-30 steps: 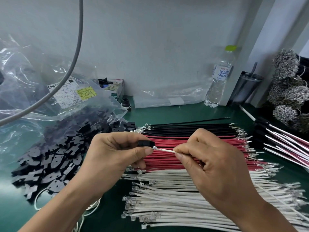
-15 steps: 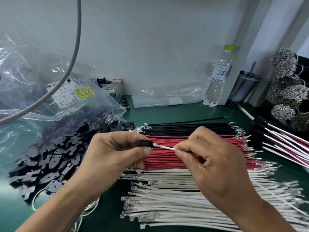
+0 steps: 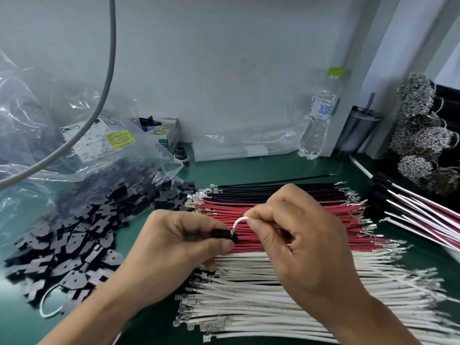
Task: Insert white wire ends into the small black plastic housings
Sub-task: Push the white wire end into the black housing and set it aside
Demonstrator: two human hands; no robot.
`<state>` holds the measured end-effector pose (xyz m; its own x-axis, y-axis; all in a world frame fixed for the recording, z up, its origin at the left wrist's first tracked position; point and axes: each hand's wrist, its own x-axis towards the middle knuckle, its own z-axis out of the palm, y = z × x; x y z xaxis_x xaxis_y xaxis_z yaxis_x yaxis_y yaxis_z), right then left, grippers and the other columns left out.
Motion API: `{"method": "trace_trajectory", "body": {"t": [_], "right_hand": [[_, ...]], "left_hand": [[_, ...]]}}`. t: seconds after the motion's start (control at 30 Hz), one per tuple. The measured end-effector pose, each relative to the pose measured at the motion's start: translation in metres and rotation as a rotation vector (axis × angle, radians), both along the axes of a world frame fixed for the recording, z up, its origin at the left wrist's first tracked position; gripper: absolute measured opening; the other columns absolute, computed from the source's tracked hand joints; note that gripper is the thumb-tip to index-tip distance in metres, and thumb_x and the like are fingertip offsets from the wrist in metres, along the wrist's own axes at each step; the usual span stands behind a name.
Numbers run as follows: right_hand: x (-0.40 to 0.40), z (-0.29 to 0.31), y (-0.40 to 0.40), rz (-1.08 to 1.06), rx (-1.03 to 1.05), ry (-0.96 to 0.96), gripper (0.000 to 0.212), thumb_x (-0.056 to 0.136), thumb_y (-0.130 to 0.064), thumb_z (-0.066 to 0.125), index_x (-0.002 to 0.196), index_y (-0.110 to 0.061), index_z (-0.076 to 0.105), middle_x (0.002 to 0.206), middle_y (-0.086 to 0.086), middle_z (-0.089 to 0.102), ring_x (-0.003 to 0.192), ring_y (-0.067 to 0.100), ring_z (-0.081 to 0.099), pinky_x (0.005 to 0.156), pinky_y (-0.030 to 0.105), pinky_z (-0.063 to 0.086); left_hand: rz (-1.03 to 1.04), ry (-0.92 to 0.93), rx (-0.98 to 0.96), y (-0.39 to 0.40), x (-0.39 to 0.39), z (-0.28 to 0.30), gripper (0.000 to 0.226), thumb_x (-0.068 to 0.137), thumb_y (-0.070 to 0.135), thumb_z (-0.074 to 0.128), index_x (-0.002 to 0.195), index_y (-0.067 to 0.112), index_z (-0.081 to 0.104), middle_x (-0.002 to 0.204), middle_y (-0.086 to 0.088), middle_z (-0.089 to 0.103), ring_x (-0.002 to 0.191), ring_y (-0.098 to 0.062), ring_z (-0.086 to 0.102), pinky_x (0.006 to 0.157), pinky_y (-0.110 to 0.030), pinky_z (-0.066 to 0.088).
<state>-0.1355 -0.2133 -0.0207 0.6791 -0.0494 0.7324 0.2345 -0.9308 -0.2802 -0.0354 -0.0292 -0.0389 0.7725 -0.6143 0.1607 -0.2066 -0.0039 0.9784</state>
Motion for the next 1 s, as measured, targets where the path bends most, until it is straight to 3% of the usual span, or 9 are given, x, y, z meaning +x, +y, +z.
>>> {"method": "trace_trajectory", "body": {"t": [0.17, 0.33, 0.47, 0.63, 1.0], "right_hand": [[-0.001, -0.004, -0.011, 0.008, 0.072, 0.048, 0.010, 0.091, -0.025, 0.068, 0.084, -0.023, 0.075, 0.080, -0.014, 0.057, 0.068, 0.009, 0.058, 0.053, 0.033, 0.048], [0.003, -0.010, -0.003, 0.073, 0.109, 0.048, 0.011, 0.093, -0.023, 0.067, 0.086, -0.020, 0.075, 0.082, -0.012, 0.057, 0.070, 0.008, 0.058, 0.056, 0.030, 0.049], [0.004, -0.013, 0.000, 0.069, 0.026, 0.063, 0.015, 0.096, -0.025, 0.063, 0.089, -0.019, 0.075, 0.084, -0.010, 0.057, 0.071, 0.006, 0.056, 0.058, 0.026, 0.048], [0.005, -0.013, -0.003, 0.102, 0.106, 0.067, 0.010, 0.093, -0.026, 0.069, 0.088, -0.020, 0.075, 0.083, -0.012, 0.057, 0.073, 0.007, 0.058, 0.059, 0.028, 0.048], [0.010, -0.018, -0.002, 0.064, -0.058, 0.000, 0.021, 0.097, -0.033, 0.060, 0.086, -0.020, 0.072, 0.083, -0.010, 0.056, 0.070, 0.008, 0.055, 0.054, 0.031, 0.048]], "left_hand": [[0.046, 0.037, -0.108, 0.004, 0.005, 0.003, 0.021, 0.070, 0.021, 0.086, 0.089, 0.015, 0.084, 0.074, -0.015, 0.077, 0.054, -0.021, 0.067, 0.058, -0.024, 0.057], [0.022, -0.005, -0.083, 0.005, 0.003, 0.002, 0.021, 0.069, 0.021, 0.086, 0.089, 0.016, 0.084, 0.073, -0.015, 0.076, 0.055, -0.024, 0.069, 0.059, -0.024, 0.058], [0.028, -0.028, -0.058, 0.004, 0.002, 0.004, 0.022, 0.065, 0.023, 0.087, 0.086, 0.017, 0.084, 0.072, -0.016, 0.075, 0.053, -0.023, 0.067, 0.055, -0.025, 0.058], [0.055, -0.032, -0.044, 0.003, 0.003, 0.004, 0.022, 0.064, 0.024, 0.087, 0.085, 0.019, 0.084, 0.072, -0.015, 0.075, 0.053, -0.023, 0.064, 0.054, -0.025, 0.057], [0.034, -0.168, -0.023, 0.004, 0.005, 0.000, 0.020, 0.068, 0.029, 0.093, 0.086, 0.028, 0.084, 0.068, -0.009, 0.075, 0.052, -0.018, 0.066, 0.053, -0.028, 0.058]]}}
